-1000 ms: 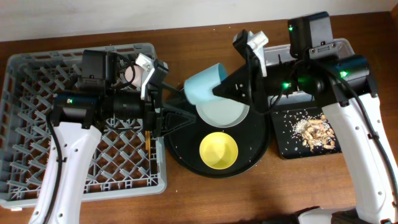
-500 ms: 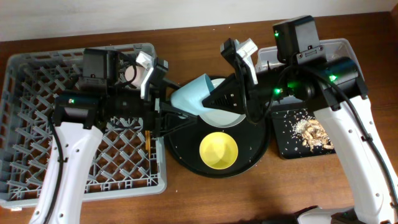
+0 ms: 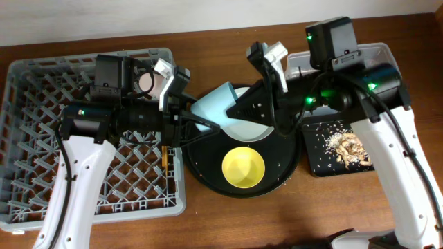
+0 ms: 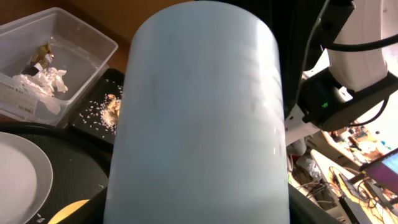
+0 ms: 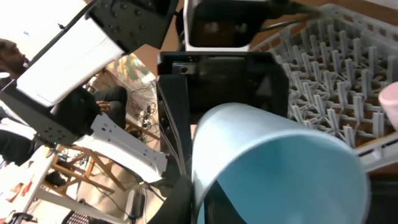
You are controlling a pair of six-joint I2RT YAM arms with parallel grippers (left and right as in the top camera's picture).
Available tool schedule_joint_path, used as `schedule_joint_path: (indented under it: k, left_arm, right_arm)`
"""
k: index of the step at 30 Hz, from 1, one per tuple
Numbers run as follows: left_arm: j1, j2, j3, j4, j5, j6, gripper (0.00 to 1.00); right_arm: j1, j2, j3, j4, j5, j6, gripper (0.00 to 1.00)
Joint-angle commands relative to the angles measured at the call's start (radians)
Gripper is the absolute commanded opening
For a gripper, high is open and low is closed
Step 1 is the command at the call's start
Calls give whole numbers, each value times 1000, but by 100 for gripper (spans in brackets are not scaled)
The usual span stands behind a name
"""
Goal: Sort waste into correct bins and load items into the dishwasher rack
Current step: 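Take the blue cup with the left gripper and release the right gripper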
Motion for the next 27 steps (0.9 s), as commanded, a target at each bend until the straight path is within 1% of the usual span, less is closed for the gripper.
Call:
schedule_joint_path:
  k: [1, 3, 4, 5, 6, 7, 8, 9, 10, 15, 19, 21, 23, 24, 25, 26, 27]
  left_arm:
    - [-4, -14, 19, -1, 48, 10, 55]
    - [-4, -14, 19, -2, 48, 9, 54]
    - [-4, -14, 19, -2, 48, 9, 54]
    - [-3, -14, 19, -2, 48, 9, 53]
    - [4, -16, 19, -3, 49, 9, 53]
    - [18, -20, 19, -5, 50, 9, 50]
    - [30, -23, 19, -8, 50, 9, 50]
    - [42, -26, 19, -14, 50, 9, 50]
    - [48, -26, 19, -18, 50, 9, 50]
    - [51, -26, 19, -22, 49, 9, 50]
    - [51, -26, 19, -18, 49, 9, 50]
    - [51, -26, 19, -16, 49, 9, 50]
    - [52, -26, 19, -16, 49, 9, 50]
    - [58, -26, 19, -16, 49, 9, 50]
    - [62, -26, 19, -16, 49, 9, 50]
    - [71, -26, 19, -16, 49, 9, 50]
    - [77, -26, 19, -16, 49, 9, 50]
  right_arm:
    - [-40, -4, -2, 3, 10, 27, 20]
    - [-43, -4, -2, 4, 11, 33, 39]
    - [-43, -4, -2, 4, 13, 32, 42]
    - [-43, -4, -2, 5, 45, 32, 42]
    - [-43, -4, -2, 7, 108, 33, 41]
    - [-43, -4, -2, 7, 161, 34, 37]
    - [-43, -3, -2, 7, 187, 41, 34]
    - [-43, -3, -2, 7, 191, 41, 27]
    - [-43, -3, -2, 12, 191, 40, 25]
    - [-43, -3, -2, 63, 192, 82, 24]
    - [-41, -3, -35, -39, 210, 76, 16]
    - [-26, -3, -42, -104, 209, 27, 15]
    - [5, -3, -42, -121, 209, 28, 15]
    - [24, -3, -42, -119, 210, 28, 19]
    - [28, -3, -42, -116, 210, 28, 26]
    - [19, -3, -42, -108, 210, 28, 41]
    - [12, -3, -42, -106, 210, 29, 49]
